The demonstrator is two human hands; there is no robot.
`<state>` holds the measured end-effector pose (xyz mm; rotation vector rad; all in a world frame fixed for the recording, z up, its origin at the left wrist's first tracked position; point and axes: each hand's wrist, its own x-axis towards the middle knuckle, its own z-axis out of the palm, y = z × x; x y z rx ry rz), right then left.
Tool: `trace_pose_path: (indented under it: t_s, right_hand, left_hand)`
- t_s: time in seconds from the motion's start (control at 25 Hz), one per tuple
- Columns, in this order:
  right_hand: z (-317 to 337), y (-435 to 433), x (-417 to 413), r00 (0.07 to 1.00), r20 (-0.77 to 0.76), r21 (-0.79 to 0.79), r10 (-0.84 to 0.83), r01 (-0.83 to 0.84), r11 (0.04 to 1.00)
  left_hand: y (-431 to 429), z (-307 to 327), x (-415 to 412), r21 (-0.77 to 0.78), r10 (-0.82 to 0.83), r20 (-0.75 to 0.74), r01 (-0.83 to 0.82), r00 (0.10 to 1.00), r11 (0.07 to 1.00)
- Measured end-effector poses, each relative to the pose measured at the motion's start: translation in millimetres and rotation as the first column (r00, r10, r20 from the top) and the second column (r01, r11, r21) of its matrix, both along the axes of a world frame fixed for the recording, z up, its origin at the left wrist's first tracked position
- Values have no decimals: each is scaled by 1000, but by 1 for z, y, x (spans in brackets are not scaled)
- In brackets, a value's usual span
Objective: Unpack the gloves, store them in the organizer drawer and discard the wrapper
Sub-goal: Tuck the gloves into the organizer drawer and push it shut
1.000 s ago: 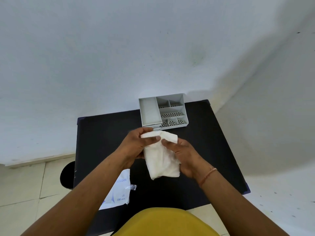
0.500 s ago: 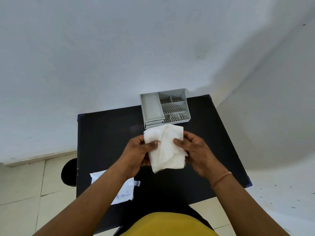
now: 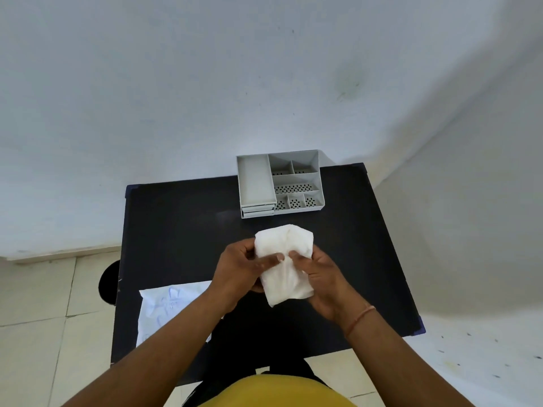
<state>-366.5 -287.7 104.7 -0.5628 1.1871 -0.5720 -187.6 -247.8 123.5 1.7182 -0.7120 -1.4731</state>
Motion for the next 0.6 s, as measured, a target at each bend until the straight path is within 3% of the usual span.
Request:
trace_pose_path:
  t_s: [0.08,0.16,0.32,0.6]
  right_hand:
    - [-6,-6,-10,999,45,13,-10,9,1000]
    - [-12,-12,-20,996,88,25,8,-11,1000]
    - [-21,-18,-25,992,128,40,15,-21,999]
    - [-21,-27,-36,999,44,54,3,-6,999]
  left_hand:
    - [-10,0,4,96,15,-114,-4,993,995]
    - [-28,-15,14,235,145,-226,-90,963,968]
    - [-79,-73,34,428,325,-247,-199,913,882]
    - [-141,-124,25,419,593,-333,-449,733,789]
